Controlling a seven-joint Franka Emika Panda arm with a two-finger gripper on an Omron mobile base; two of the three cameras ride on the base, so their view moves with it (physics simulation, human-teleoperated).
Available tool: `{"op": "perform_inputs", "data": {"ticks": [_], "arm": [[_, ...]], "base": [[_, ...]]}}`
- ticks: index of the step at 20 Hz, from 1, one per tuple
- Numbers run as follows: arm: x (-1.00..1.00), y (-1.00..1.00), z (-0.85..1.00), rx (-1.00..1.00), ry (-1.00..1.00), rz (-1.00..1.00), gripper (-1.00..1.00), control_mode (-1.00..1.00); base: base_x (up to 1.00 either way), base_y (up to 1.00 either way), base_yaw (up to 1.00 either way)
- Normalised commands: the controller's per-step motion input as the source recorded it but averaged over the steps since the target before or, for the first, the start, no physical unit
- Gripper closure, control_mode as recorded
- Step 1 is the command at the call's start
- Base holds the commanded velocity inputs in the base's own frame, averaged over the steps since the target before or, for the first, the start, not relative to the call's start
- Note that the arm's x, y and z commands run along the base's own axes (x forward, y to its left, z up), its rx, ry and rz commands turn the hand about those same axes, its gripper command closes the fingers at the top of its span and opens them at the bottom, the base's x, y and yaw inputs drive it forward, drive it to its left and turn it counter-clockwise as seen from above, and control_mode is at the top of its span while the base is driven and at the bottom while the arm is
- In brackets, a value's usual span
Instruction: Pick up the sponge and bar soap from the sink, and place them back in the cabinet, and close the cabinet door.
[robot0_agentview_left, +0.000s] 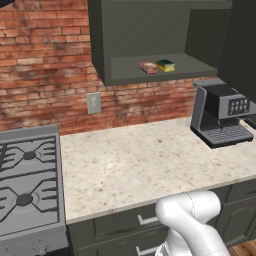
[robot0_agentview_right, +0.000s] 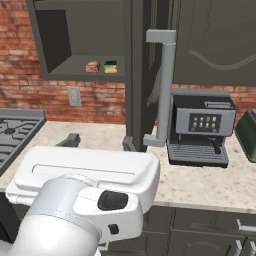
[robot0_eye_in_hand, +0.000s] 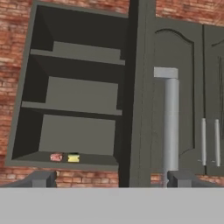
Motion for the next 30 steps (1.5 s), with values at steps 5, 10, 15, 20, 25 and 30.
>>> {"op": "perform_inputs", "data": {"ticks": [5,10,15,20,25,30], "arm": [[0.0,-0.17,-0.09,0.0,0.0,0.0,-1.0,-1.0],[0.0,-0.15,-0.12,0.0,0.0,0.0,-1.0,-1.0],[0.0,-0.14,-0.14,0.0,0.0,0.0,-1.0,-1.0],[0.0,-0.07,-0.15,0.0,0.0,0.0,-1.0,-1.0],[0.0,-0.06,-0.11,0.0,0.0,0.0,-1.0,-1.0],[0.0,-0.14,-0.08,0.0,0.0,0.03,-1.0,-1.0]], "base": [[0.0,0.0,0.0],[0.0,0.0,0.0],[0.0,0.0,0.0],[0.0,0.0,0.0],[0.0,0.0,0.0],[0.0,0.0,0.0]]}}
